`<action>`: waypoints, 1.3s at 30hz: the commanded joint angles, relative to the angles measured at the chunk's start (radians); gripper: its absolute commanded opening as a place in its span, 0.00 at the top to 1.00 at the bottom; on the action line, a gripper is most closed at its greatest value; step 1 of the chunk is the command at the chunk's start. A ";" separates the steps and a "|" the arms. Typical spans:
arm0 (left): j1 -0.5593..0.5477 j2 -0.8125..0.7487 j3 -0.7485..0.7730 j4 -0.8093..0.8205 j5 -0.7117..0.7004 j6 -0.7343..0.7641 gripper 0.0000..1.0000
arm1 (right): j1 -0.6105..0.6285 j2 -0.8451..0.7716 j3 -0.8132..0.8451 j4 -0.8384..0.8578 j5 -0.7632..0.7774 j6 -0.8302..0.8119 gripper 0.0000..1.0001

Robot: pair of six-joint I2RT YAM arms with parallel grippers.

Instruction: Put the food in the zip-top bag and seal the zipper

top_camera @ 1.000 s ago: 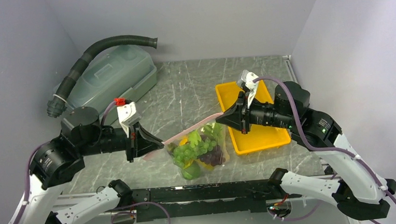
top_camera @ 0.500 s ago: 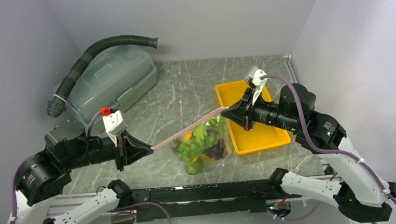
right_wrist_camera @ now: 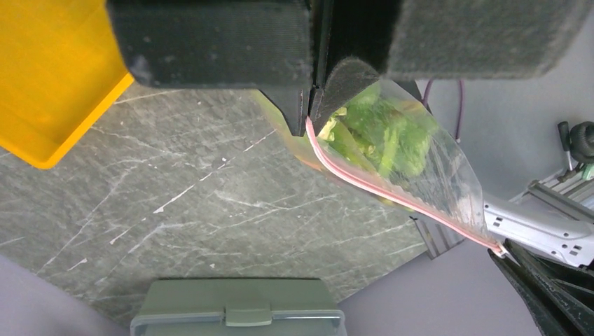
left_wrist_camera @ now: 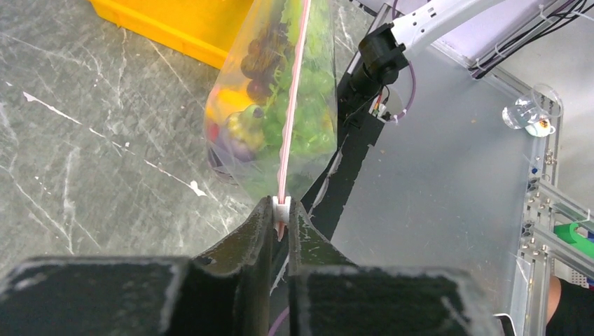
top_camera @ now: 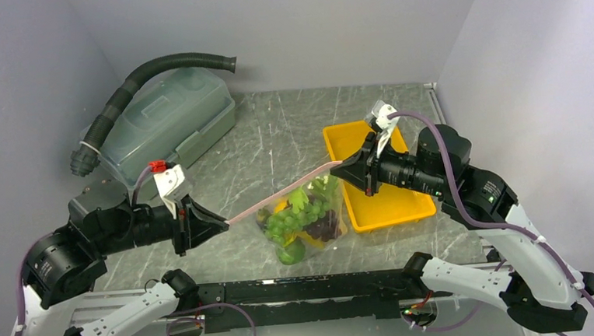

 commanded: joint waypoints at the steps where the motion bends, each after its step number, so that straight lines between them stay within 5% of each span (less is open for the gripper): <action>1: 0.001 0.012 0.036 -0.035 -0.014 -0.001 0.79 | -0.014 -0.015 0.049 0.071 0.030 -0.017 1.00; 7: 0.001 0.040 0.076 -0.025 -0.071 0.020 0.39 | -0.014 -0.013 0.067 0.064 -0.019 -0.042 1.00; 20: 0.001 0.160 0.176 0.061 -0.051 0.080 0.05 | -0.014 -0.006 0.063 0.057 -0.109 -0.078 1.00; 39: 0.001 0.326 0.218 0.245 0.148 0.146 0.00 | -0.013 0.046 0.080 0.115 -0.444 -0.090 1.00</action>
